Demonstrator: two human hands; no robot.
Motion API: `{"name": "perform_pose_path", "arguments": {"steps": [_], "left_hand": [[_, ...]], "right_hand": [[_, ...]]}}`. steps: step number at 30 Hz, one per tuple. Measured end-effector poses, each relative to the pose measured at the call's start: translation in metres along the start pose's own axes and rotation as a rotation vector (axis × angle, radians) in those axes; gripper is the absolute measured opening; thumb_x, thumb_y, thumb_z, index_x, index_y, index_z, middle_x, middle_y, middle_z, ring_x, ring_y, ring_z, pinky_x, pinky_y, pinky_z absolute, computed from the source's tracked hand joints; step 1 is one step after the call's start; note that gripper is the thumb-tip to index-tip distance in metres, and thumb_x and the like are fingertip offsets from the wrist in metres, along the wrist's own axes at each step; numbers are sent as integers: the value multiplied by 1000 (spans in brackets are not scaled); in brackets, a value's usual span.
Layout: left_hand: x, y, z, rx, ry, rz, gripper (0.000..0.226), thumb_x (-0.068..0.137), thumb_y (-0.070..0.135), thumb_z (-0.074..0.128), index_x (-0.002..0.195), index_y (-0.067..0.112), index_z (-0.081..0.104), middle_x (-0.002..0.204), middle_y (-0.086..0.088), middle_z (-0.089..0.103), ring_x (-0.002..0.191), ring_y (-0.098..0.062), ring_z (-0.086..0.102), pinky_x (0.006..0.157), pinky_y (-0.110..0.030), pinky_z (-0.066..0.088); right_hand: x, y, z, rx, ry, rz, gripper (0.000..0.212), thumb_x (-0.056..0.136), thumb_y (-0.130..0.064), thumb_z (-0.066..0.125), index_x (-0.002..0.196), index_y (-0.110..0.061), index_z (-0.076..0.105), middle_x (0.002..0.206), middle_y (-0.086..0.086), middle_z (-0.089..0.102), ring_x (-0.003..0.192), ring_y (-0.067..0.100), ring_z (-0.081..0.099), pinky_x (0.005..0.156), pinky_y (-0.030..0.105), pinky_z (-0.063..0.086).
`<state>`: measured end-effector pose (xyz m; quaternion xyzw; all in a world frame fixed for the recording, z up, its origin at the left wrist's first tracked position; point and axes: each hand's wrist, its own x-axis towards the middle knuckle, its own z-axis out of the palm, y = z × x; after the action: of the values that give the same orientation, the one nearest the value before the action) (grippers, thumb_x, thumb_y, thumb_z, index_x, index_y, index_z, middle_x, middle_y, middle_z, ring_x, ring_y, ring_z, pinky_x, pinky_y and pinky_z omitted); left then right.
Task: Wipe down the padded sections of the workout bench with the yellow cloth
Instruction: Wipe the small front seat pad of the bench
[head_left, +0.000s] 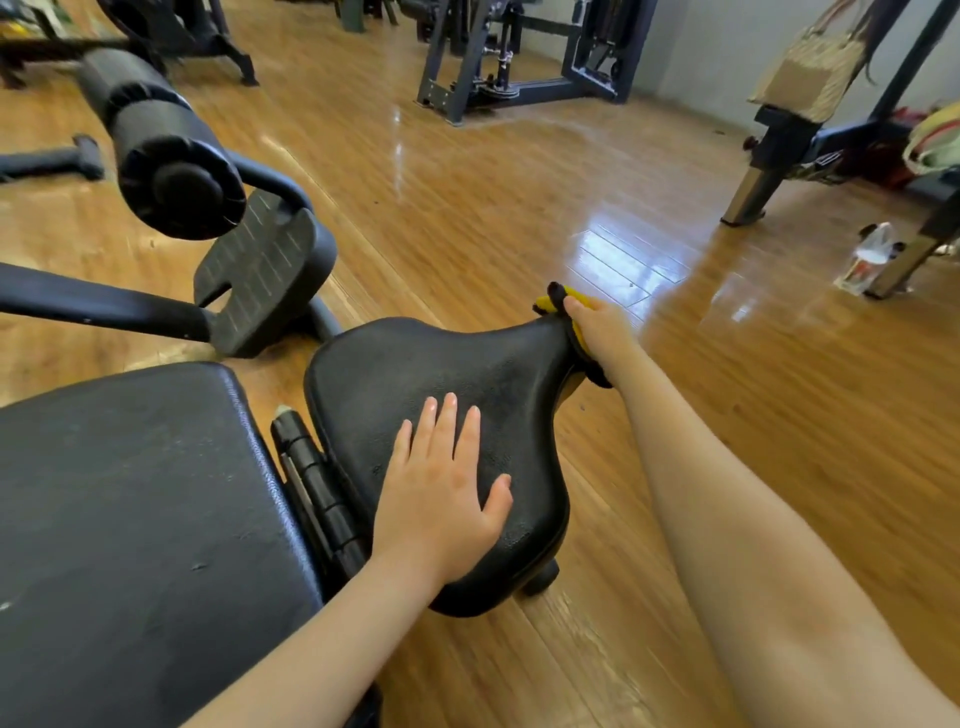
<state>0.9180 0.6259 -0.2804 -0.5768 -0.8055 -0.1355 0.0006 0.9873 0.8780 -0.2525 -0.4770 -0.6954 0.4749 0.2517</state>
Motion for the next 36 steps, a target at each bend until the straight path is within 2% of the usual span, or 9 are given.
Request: {"name": "perform_pose_path", "arguments": {"steps": [4,6,10,13,19,23,26,29,36], "left_hand": [[2,-3,2,10,22,0,77,84,56,16,146,13,26,154,-12,22,144,-27,14,114,-40,8],[1,-4,3,24,20,0,74,85,55,22,143,10,34,151,-14,30,141,-29,23,113,-42,15],[1,-3,3,43,15,-12,72,85,53,27,140,9,40,146,-16,37,138,-31,31,111,-44,22],[1,-2,3,48,28,-12,71,85,52,29,138,8,42,145,-17,40,136,-32,33,109,-47,25],[1,-1,0,-11,2,-3,78,83,56,14,147,14,23,155,-11,18,144,-26,11,115,-40,7],[1,-3,-1,-1,-13,-3,80,81,58,6,149,16,12,157,-8,8,145,-23,0,116,-39,1],[0,-3,0,-25,15,-9,77,84,57,14,148,14,21,156,-10,17,145,-25,8,115,-40,4],[0,-3,1,-31,27,1,74,85,55,20,146,13,27,154,-11,23,144,-26,13,114,-40,5],[-1,-4,-4,-55,-15,-8,78,83,57,11,150,16,12,158,-8,5,145,-23,-3,113,-36,-9]], "right_hand": [[9,-14,-2,-238,-90,-50,30,85,-35,49,98,-18,69,104,1,70,100,20,61,96,41,45],[-5,-9,-2,-196,-12,-73,32,89,-36,45,104,-17,66,107,2,68,101,22,59,93,40,45],[-37,16,1,-20,221,-54,30,96,-27,42,112,-9,58,98,2,58,93,23,53,71,29,38],[-49,21,7,32,278,-70,33,96,-24,41,122,-8,54,102,1,56,94,20,51,76,28,35],[-12,-15,1,-174,64,-20,31,89,-33,44,106,-17,64,107,3,67,102,25,58,95,44,45],[-16,-27,1,-509,-7,-148,28,94,-27,43,95,-4,60,98,10,64,90,27,56,84,41,47],[-28,-28,2,-625,-3,-298,25,94,-24,45,84,-4,56,88,10,60,89,28,54,75,37,42],[-28,-33,6,-767,-47,-399,27,95,-23,44,95,-2,60,99,12,63,97,29,53,75,35,38],[-7,-51,18,-822,-225,-274,28,94,-30,46,101,-7,60,109,11,61,105,30,53,86,37,41]]}}
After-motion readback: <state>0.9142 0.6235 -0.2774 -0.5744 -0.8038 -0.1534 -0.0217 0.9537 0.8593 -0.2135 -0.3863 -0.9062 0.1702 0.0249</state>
